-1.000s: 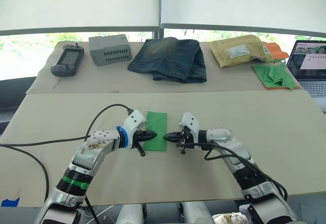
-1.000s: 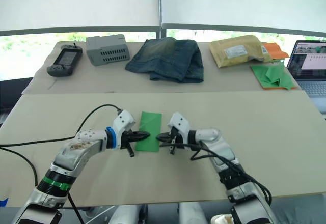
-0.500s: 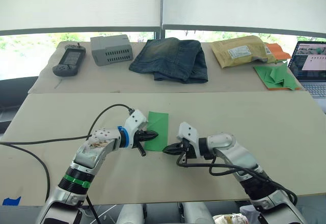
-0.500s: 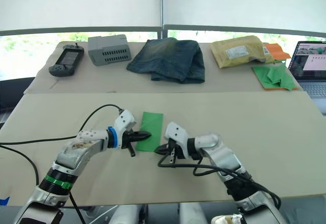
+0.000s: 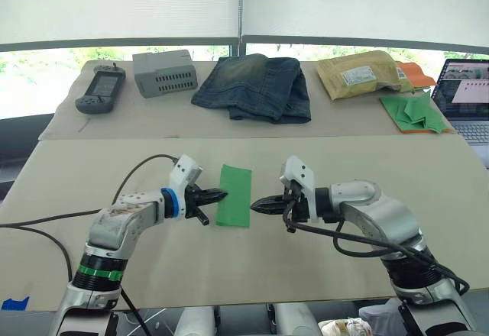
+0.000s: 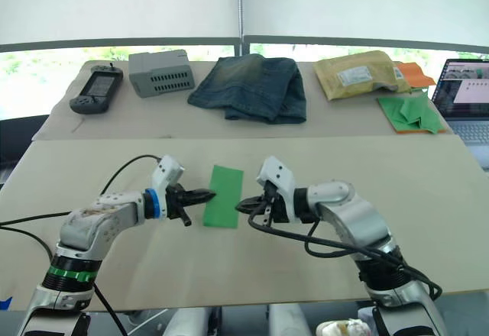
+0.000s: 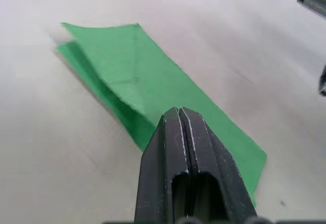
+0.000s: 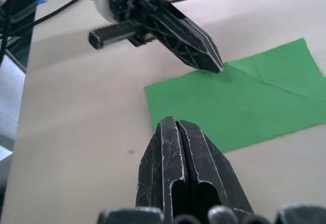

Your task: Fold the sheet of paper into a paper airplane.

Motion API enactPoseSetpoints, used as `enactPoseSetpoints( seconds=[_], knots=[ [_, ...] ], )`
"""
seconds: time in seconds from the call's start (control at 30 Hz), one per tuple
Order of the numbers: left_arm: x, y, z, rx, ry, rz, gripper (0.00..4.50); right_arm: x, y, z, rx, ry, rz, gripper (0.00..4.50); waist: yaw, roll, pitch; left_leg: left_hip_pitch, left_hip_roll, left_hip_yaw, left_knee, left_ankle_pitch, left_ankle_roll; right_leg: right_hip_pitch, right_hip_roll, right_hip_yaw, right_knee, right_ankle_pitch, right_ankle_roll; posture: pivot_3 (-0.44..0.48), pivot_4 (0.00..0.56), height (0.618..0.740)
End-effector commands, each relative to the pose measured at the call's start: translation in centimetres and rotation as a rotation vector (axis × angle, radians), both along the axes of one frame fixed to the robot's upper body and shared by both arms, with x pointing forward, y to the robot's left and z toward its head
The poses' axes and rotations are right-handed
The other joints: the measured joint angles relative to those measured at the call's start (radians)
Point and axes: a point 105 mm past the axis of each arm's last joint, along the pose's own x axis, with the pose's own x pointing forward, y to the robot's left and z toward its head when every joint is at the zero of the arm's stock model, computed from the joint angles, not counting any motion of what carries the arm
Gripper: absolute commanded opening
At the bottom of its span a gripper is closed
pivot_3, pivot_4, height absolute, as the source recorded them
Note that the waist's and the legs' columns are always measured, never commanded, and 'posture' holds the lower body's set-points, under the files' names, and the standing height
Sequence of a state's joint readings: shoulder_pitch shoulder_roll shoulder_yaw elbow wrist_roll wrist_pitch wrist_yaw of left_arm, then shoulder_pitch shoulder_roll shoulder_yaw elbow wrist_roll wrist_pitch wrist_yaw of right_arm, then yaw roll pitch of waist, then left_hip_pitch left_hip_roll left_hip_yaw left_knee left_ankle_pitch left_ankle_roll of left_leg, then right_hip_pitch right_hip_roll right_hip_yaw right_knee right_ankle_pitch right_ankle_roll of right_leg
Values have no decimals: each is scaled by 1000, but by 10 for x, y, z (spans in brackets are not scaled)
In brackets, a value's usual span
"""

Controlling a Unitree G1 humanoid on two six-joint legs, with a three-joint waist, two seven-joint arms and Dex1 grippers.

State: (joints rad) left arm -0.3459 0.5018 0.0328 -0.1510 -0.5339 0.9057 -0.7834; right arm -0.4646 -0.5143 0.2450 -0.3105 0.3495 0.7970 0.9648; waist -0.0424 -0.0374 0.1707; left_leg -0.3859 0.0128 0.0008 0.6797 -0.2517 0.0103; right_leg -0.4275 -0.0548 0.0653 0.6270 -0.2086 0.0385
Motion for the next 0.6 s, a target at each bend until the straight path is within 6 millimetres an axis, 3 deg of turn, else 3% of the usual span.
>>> enactPoseSetpoints(
  seconds=[0.03,0.13,0.3,0.43,0.6],
  knots=[
    [2,13,30,-174,-11,48,0,6,4,10,17,-59,-11,32,0,0,0,0,0,0,0,0,0,0,0,0,0,0,0,0,150,728],
    [2,23,34,-189,1,79,0,8,4,15,29,-71,-16,32,-1,-1,0,0,0,0,0,0,0,-1,0,0,0,0,0,0,150,728],
    [1,23,17,-93,23,71,0,11,-1,25,25,-104,-31,32,3,-1,1,0,0,0,0,0,0,0,-1,0,0,1,-1,0,150,728],
    [5,12,-2,-30,49,19,0,16,-8,33,10,-136,-53,32,7,-1,1,-1,-1,0,0,0,0,0,-1,0,-1,1,-2,0,150,728],
    [5,-6,-9,-13,48,-60,0,21,-17,39,2,-156,-85,32,5,-1,1,-2,-1,1,0,0,0,-1,-1,-1,-1,3,-4,0,150,728]
  ],
)
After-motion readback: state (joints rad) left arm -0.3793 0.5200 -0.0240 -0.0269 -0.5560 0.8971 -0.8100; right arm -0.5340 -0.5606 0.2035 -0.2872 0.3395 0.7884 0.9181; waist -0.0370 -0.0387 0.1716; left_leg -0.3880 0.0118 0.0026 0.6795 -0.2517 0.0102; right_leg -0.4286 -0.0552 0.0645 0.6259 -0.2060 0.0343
